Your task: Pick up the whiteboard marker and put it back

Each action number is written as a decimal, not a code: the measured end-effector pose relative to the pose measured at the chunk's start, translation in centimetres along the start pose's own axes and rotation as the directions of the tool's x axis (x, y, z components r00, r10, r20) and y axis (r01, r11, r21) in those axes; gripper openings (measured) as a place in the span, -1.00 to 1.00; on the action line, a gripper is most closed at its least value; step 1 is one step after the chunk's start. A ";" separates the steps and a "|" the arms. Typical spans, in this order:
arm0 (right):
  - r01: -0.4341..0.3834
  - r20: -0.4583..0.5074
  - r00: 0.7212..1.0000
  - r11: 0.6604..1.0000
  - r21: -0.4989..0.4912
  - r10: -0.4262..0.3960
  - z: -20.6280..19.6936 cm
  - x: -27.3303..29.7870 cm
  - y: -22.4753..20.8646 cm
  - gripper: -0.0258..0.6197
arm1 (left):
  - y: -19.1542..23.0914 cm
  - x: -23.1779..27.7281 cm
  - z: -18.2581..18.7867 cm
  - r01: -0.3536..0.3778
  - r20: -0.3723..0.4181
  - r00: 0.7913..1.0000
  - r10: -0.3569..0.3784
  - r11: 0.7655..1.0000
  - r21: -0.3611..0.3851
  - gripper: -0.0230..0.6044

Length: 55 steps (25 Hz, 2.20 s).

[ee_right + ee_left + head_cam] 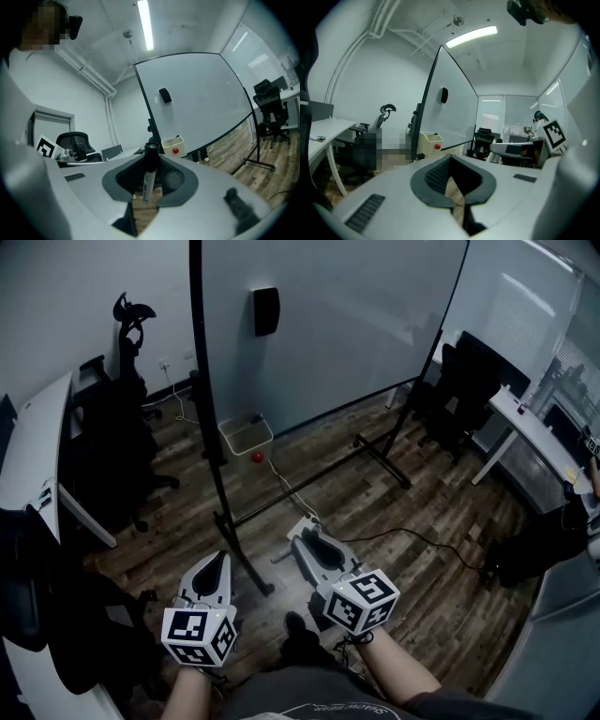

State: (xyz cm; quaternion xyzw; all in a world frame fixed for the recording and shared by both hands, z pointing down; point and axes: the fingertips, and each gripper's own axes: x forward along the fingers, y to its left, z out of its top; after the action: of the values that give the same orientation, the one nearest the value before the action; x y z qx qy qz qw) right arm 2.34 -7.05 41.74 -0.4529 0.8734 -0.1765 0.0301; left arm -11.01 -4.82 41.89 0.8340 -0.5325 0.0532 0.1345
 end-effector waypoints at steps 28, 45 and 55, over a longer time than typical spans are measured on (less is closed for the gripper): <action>-0.057 0.047 0.997 0.998 -0.001 0.057 6.7 11.7 -7.3 -0.65 | 5.4 10.8 4.6 -0.067 0.032 0.997 0.067 0.998 -0.006 -0.88; -0.149 0.106 0.984 0.986 0.081 0.140 11.9 20.1 -12.5 -0.65 | 7.6 17.9 5.9 -0.134 0.016 0.991 0.134 0.991 -0.012 -0.88; -0.154 0.045 0.988 0.984 0.087 0.151 9.7 25.3 -14.8 -0.65 | 9.3 20.5 5.3 -0.183 -0.017 0.983 0.182 0.983 -0.025 -0.88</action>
State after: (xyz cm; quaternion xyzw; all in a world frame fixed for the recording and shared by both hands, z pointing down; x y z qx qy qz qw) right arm 1.01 -37.87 40.32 -0.3862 0.8959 -0.2041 0.0804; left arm -10.95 -27.91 43.16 0.7794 -0.6063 0.0644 0.1440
